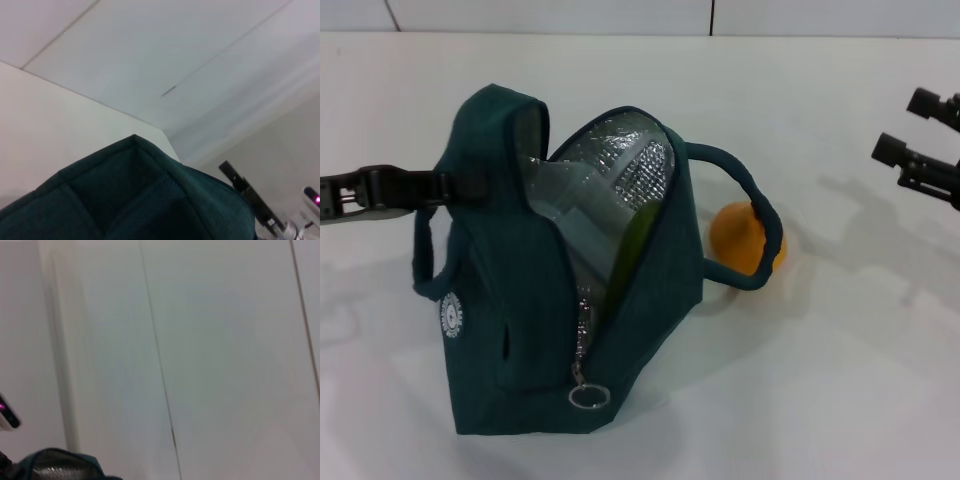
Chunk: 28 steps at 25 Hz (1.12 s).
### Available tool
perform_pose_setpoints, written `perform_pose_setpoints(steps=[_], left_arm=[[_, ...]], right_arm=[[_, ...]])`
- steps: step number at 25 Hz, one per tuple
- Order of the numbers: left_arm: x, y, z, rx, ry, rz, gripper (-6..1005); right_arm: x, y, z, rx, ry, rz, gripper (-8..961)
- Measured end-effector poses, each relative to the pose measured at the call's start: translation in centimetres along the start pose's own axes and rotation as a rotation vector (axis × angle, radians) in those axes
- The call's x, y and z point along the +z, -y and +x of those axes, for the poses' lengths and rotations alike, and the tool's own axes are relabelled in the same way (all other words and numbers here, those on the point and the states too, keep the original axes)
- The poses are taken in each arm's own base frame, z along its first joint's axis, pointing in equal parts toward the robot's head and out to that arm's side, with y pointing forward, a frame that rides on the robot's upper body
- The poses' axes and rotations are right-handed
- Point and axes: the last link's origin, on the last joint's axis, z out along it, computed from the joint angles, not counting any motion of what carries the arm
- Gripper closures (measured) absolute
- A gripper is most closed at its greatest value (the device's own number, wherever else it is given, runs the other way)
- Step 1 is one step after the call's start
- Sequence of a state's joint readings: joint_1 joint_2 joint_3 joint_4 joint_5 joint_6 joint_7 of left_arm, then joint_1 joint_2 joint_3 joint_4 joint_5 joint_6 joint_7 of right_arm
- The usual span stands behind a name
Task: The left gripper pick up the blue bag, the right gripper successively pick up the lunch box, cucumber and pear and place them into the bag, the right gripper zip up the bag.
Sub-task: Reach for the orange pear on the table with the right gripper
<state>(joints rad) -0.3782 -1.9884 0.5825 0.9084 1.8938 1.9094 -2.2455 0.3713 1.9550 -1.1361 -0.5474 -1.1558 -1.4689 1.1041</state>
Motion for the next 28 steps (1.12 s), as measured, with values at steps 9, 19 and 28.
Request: perform_pose_setpoints(steps=[9, 19, 28], left_arm=[[-0.8, 0.3, -0.3, 0.001, -0.035, 0.012, 948], [-1.0, 0.3, -0.2, 0.003, -0.063, 0.008, 948], [-0.9, 0.3, -0.2, 0.003, -0.064, 0.007, 948]], right_arm=[[0.0, 0.1, 1.8, 0.012, -0.058, 0.044, 111], [0.7, -0.4, 2.8, -0.002, -0.091, 0.041, 113], [0.9, -0.9, 3.3, 0.005, -0.097, 0.032, 114]])
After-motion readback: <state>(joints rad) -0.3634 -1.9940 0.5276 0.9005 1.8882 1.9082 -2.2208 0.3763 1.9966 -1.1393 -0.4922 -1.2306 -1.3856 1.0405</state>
